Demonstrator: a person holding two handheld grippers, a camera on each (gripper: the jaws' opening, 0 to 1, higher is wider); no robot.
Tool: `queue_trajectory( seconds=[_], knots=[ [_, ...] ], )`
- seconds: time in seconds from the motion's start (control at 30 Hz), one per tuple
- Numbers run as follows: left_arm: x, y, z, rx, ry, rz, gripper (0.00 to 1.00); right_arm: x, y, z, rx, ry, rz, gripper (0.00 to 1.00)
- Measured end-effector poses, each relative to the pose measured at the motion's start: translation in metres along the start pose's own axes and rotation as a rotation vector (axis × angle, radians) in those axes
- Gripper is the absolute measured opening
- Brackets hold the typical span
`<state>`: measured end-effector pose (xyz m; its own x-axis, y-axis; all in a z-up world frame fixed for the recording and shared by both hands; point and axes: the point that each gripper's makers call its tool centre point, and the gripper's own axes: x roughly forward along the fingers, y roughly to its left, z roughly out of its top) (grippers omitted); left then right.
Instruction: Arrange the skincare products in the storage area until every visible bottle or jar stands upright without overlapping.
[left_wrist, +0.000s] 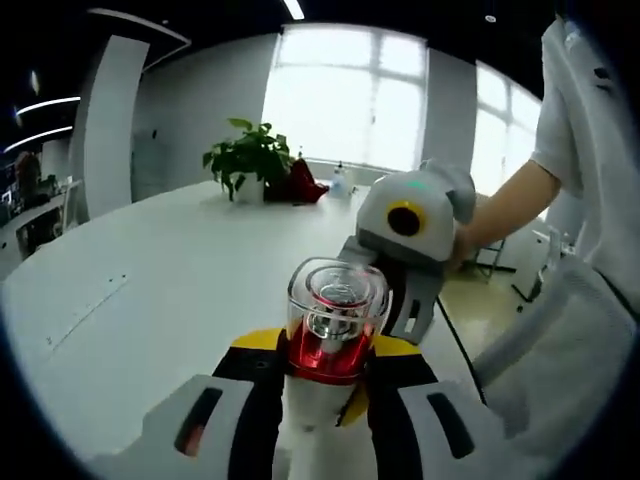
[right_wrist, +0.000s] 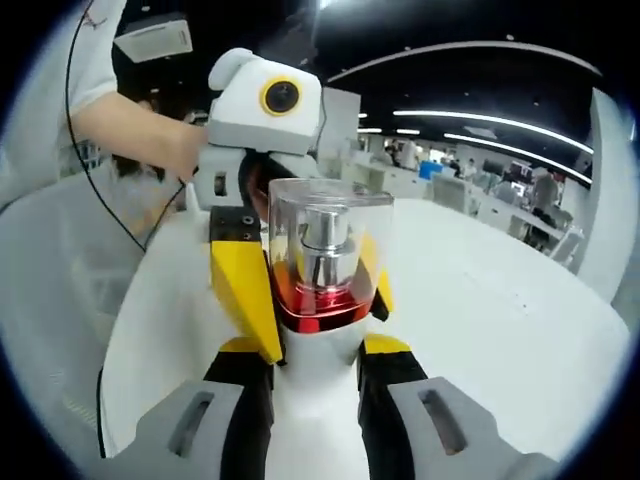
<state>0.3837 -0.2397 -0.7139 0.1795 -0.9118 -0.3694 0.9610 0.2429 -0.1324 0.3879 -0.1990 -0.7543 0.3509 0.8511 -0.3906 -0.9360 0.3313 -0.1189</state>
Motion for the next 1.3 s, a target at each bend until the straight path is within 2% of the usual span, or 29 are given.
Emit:
queue_trajectory(
  seconds=[0.13,0.6,0.73,0.83,1.03,1.3],
  knots=[
    [-0.001,0.008,-0.001,0.005,0.004,-0.002,0.26,0.003,-0.004,0.001,0.006,-0.005,0.001,0.31],
    [0.0,0.01,-0.005,-0.014,-0.001,-0.016,0.27,0.006,-0.006,0.0,0.023,-0.003,0.02,0.32],
    [0.0,0.012,-0.003,-0.027,-0.016,-0.011,0.33,0.007,-0.003,-0.008,0.019,0.035,0.031,0.35],
    [0.0,0.013,-0.004,-0.024,-0.014,-0.009,0.34,0.005,0.002,-0.011,0.038,0.042,0.034,0.39],
    [-0.003,0.012,-0.008,-0.033,-0.002,0.007,0.39,0.0,-0.001,-0.014,0.056,0.06,0.002,0.45],
    [-0.024,0.013,-0.011,-0.07,-0.014,0.068,0.53,-0.003,-0.001,-0.014,0.071,0.091,-0.031,0.52]
  ],
)
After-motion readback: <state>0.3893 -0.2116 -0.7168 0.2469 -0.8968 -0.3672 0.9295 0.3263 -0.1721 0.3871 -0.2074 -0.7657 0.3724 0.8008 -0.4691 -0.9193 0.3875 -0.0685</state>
